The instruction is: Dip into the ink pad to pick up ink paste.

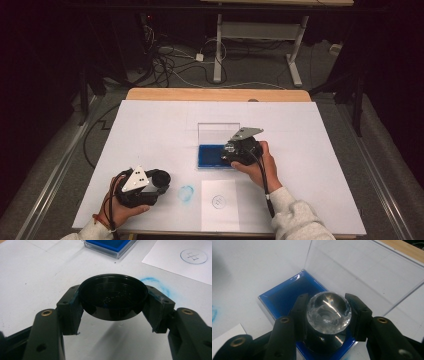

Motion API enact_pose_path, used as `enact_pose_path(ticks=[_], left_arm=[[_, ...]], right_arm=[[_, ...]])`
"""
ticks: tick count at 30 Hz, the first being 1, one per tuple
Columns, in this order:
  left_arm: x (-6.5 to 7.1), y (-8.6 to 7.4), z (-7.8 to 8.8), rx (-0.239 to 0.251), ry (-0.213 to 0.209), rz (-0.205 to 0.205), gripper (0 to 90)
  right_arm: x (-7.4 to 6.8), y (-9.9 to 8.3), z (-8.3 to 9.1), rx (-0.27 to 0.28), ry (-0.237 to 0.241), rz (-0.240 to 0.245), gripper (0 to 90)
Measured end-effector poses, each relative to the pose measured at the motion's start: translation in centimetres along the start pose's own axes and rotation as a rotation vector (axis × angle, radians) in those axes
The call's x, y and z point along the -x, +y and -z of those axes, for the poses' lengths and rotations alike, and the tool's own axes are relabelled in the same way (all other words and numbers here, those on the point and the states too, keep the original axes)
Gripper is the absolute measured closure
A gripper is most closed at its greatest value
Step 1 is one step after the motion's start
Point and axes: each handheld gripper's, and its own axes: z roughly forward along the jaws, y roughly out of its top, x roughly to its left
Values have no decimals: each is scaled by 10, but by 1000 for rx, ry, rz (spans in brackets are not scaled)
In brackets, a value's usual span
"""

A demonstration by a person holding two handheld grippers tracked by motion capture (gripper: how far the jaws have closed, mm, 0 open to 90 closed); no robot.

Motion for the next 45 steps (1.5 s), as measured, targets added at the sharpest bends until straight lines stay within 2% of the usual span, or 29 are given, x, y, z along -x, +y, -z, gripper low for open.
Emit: enact_pose_path(ticks=[4, 6, 9, 11, 19, 25, 45], left_arm=[[0, 0, 1, 0, 1, 0, 368], [-1, -1, 1, 0, 1, 3, 368], [-2, -1, 1, -5, 9, 10, 368], [-3, -1, 1, -4, 5, 13, 368], [-2, 0, 0, -12, 0, 5, 368], [-2, 0, 0, -10, -2, 8, 368], [-1, 0, -1, -18, -4, -2, 368]], right_arm=[[0, -1, 0, 5, 2, -4, 574], [0, 0, 0, 6, 3, 18, 575], [0, -1, 1, 11, 5, 20, 575], [0, -1, 1, 15, 0, 2, 575], [0, -2, 1, 26, -5, -6, 575], [1, -2, 1, 29, 8, 4, 575], [-1, -2, 0, 24, 1, 14, 575]])
